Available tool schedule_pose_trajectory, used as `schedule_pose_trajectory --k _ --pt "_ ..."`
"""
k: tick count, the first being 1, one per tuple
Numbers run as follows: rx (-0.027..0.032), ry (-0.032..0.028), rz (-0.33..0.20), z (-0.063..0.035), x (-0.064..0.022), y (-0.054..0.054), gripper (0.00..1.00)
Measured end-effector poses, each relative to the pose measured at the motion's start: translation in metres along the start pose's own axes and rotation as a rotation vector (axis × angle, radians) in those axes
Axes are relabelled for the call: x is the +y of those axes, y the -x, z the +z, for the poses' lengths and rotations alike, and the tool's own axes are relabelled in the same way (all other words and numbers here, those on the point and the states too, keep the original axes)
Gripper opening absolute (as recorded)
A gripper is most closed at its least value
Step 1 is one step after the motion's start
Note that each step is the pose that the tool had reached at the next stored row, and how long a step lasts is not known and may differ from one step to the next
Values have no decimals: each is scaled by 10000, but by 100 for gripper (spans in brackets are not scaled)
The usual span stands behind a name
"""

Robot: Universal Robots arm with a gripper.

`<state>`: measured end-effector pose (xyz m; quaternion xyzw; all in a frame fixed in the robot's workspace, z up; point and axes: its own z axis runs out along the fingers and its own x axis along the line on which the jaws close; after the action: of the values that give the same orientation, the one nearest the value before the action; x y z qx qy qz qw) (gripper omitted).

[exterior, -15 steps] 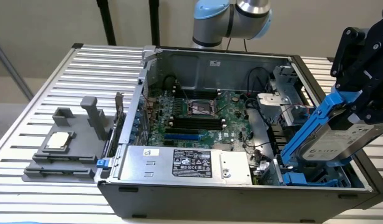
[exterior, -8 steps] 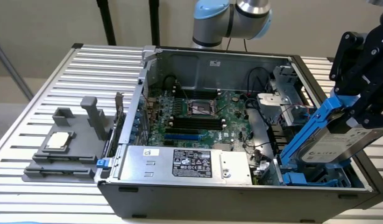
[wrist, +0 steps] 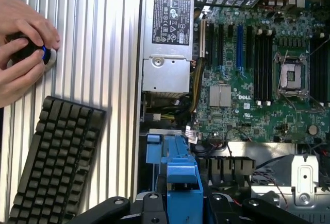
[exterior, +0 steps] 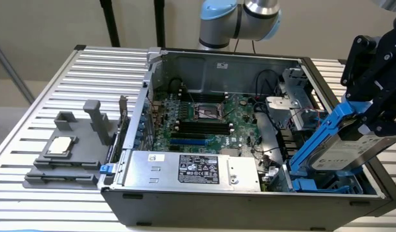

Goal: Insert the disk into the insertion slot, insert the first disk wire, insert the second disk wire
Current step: 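Insert the disk into the insertion slot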

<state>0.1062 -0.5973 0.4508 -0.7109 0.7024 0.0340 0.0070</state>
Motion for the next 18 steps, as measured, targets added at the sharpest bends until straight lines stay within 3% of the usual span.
schedule_pose_trajectory --k 18 --pt "-105 0 -20 68 -17 -8 33"
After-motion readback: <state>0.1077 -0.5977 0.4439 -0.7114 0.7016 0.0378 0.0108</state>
